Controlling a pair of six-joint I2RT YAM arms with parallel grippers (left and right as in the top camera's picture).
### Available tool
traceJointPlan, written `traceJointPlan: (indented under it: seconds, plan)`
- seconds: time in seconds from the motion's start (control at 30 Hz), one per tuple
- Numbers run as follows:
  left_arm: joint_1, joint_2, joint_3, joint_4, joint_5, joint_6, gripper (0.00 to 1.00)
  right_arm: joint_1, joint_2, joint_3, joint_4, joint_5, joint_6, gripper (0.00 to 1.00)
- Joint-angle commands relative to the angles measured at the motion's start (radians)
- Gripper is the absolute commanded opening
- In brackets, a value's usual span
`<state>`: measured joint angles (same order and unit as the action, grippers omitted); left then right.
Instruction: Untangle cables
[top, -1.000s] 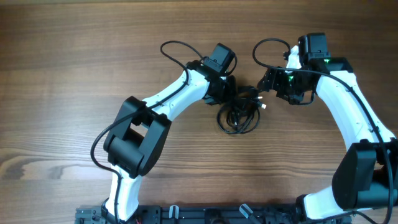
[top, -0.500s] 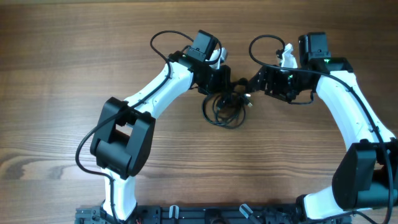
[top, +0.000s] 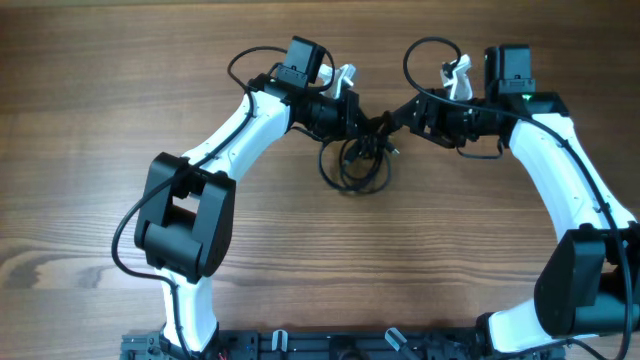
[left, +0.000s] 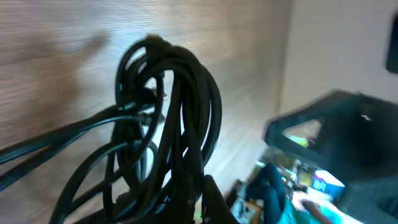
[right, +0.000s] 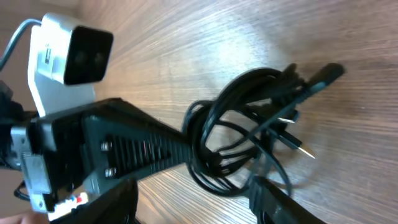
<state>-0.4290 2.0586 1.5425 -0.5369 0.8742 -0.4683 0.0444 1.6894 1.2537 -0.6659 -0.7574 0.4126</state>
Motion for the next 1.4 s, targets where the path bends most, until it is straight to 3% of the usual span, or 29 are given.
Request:
traceJointPlan:
  seconds: [0.0, 0.2, 0.33, 0.5, 0.57, 0.63, 0.8, 0.97, 1.37]
  plan:
    - [0.005, -0.034, -0.007, 0.039, 0.159, -0.024, 0.04, 0.024, 0.013, 0.020, 0.021, 0.050, 0.094, 0.52]
    - [0.022, -0.034, -0.007, 0.063, 0.253, -0.068, 0.04, 0.025, 0.018, 0.015, 0.051, 0.081, 0.116, 0.46]
    - [0.022, -0.034, -0.007, 0.061, 0.220, -0.063, 0.04, 0.024, 0.023, 0.015, 0.036, 0.124, 0.119, 0.45]
    - [0.013, -0.034, -0.007, 0.003, -0.139, -0.064, 0.07, 0.006, 0.022, 0.015, 0.012, 0.174, 0.116, 0.53]
    - [-0.002, -0.033, -0.007, -0.006, -0.268, -0.064, 0.26, -0.011, 0.022, 0.015, -0.002, 0.189, 0.111, 0.56]
    - [-0.026, -0.031, -0.007, -0.004, -0.369, -0.068, 0.35, -0.027, 0.022, 0.015, -0.012, 0.205, 0.100, 0.57]
    - [-0.087, -0.003, -0.007, 0.006, -0.512, -0.071, 0.35, -0.028, 0.022, 0.014, -0.047, 0.258, 0.074, 0.59]
    - [-0.116, 0.024, -0.007, 0.006, -0.621, -0.072, 0.26, -0.028, 0.022, 0.014, -0.057, 0.264, 0.058, 0.59]
    - [-0.119, 0.095, -0.007, 0.042, -0.659, -0.105, 0.26, -0.028, 0.022, 0.014, -0.062, 0.264, 0.050, 0.59]
